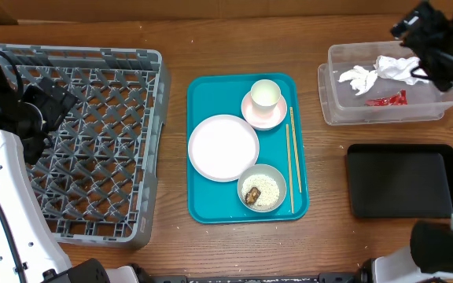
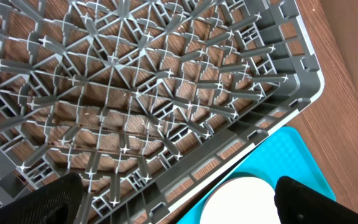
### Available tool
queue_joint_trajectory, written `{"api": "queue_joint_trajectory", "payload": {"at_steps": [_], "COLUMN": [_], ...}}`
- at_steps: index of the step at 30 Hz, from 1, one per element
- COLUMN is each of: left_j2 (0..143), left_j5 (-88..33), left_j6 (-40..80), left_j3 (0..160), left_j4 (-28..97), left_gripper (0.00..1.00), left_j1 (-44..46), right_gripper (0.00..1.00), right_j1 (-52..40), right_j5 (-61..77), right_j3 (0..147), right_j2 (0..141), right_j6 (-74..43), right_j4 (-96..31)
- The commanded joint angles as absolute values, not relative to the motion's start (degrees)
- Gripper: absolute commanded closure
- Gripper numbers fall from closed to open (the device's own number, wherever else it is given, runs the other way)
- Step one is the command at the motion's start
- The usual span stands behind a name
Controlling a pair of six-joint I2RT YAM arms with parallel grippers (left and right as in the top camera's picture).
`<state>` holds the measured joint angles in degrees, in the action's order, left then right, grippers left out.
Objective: Sort waste into correct bins and load items into the dishwasher
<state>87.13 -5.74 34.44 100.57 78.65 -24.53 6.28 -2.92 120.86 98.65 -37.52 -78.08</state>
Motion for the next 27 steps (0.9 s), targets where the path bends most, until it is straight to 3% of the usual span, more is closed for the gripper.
{"api": "queue_joint_trajectory", "payload": {"at_steps": [1,13,19,27], "left_j2": [86.89,86.89,86.89,86.89], "left_j5": [-5.54,-5.54,-5.52,-5.52], "left_j6": [35.16,35.16,35.14,35.14], "left_j3": [101.41,101.41,101.41,101.41], "left_j4": [78.7,78.67,78.7,78.7], "left_gripper": [0.0,0.0,0.0,0.0], "left_j1": [-24.73,-24.73,-24.73,-24.73], "right_gripper": [0.0,0.0,0.0,0.0], "right_j1": [8.86,26.57,24.97,14.52], "right_j5": [-10.11,7.7,10.37,10.61], "right_j3": [121.91,121.89,121.84,121.82], "right_j2": [98.04,98.04,98.06,98.06], "right_j6": [-37.52,-37.43,-36.93,-27.73], "right_j4": [-80.53,-92.03,-95.33,-96.27]}}
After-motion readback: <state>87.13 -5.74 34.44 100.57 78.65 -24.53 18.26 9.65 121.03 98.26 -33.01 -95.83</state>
